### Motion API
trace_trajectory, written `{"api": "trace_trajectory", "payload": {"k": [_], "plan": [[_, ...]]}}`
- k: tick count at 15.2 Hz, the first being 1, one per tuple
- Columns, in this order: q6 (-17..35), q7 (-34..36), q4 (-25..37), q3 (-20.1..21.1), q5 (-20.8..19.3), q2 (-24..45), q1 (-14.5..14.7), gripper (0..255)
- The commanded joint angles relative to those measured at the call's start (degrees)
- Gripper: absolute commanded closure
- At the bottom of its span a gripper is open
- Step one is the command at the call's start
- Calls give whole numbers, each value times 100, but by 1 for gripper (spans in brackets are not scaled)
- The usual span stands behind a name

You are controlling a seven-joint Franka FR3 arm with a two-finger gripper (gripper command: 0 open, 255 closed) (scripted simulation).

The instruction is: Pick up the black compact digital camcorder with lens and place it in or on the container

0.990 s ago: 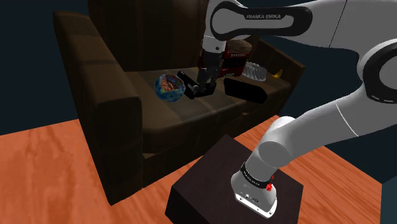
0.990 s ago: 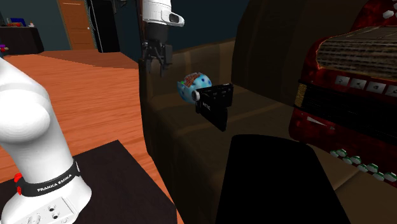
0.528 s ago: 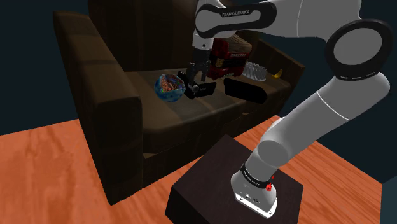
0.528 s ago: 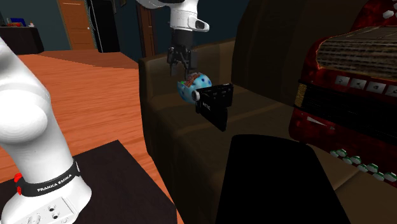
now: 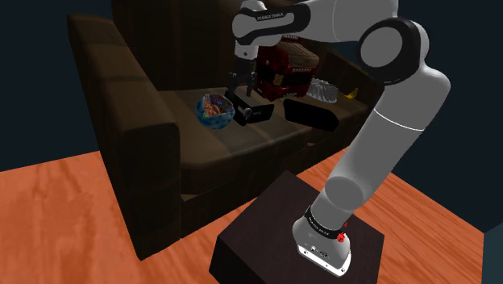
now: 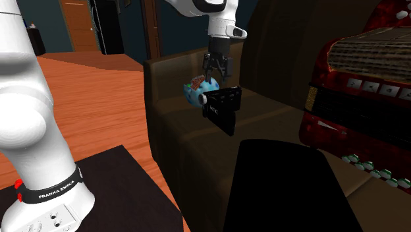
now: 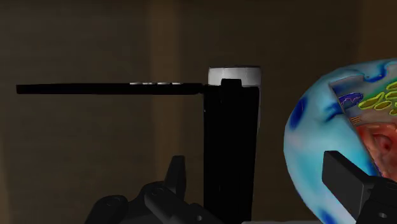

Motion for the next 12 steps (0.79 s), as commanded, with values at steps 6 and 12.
{"api": "trace_trajectory", "payload": {"k": [6,12], "plan": [[334,29,148,-67,49,454,-72,0],[603,25,-82,-66,54,493,-72,0]]}}
